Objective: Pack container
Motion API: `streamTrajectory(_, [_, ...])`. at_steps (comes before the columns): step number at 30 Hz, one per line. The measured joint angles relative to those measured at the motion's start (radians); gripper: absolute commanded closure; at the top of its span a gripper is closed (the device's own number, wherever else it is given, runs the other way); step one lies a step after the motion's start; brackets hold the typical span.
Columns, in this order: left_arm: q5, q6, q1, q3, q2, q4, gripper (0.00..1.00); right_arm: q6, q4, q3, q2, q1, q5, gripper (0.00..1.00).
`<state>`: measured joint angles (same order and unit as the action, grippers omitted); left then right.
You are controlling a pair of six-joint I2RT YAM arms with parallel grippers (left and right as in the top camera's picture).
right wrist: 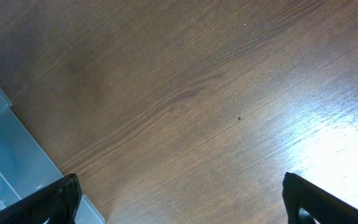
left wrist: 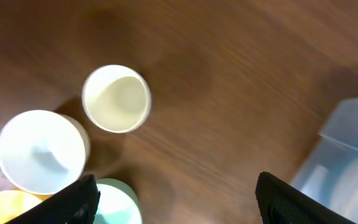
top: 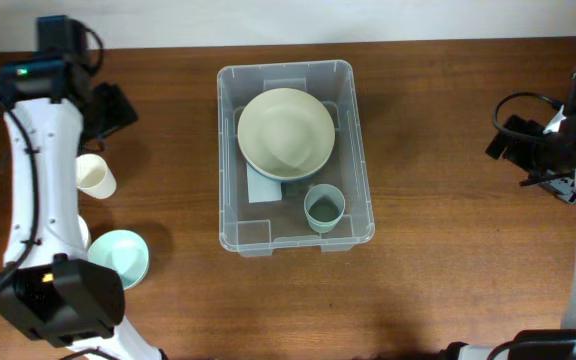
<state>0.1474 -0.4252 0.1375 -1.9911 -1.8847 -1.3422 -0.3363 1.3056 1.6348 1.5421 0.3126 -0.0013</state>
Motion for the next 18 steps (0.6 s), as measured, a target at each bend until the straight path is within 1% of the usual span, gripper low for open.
streamTrajectory(4, [0.000, 0.019, 0.053, 0.000, -0.089, 0.000, 0.18, 0.001, 0.000, 0.000, 0.000, 0.000, 0.000, 0.01])
streamTrajectory(8, [0.000, 0.040, 0.082, 0.004, -0.244, 0.005, 0.18, 0.001, 0.000, 0.000, 0.000, 0.000, 0.000, 0.01])
streamTrajectory(9, [0.000, 0.041, 0.086, 0.005, -0.281, 0.008, 0.19, 0.000, 0.000, 0.000, 0.000, 0.000, 0.000, 0.01])
streamTrajectory(10, [0.000, 0.041, 0.089, 0.005, -0.308, 0.008, 0.22, 0.001, 0.000, 0.000, 0.000, 0.000, 0.000, 0.01])
streamTrajectory(11, [0.000, 0.041, 0.090, 0.006, -0.331, 0.009, 0.33, 0.001, 0.000, 0.000, 0.000, 0.000, 0.000, 0.01])
streamTrajectory(12, [-0.001, 0.045, 0.092, 0.007, -0.373, 0.008, 0.51, 0.000, 0.000, 0.000, 0.000, 0.000, 0.000, 0.01])
streamTrajectory(13, [0.000, 0.049, 0.092, 0.009, -0.402, 0.007, 0.65, 0.001, 0.000, 0.000, 0.000, 0.000, 0.000, 0.01])
streamTrajectory(14, [-0.001, 0.048, 0.092, 0.010, -0.417, 0.005, 0.70, 0.001, 0.000, 0.000, 0.000, 0.000, 0.000, 0.01])
streamTrajectory(16, [-0.001, 0.054, 0.092, 0.012, -0.439, 0.006, 0.87, 0.001, 0.000, 0.000, 0.000, 0.000, 0.000, 0.01])
streamTrajectory(18, [0.000, 0.060, 0.092, 0.013, -0.440, 0.014, 0.99, 0.000, -0.001, 0.000, 0.000, 0.000, 0.000, 0.01])
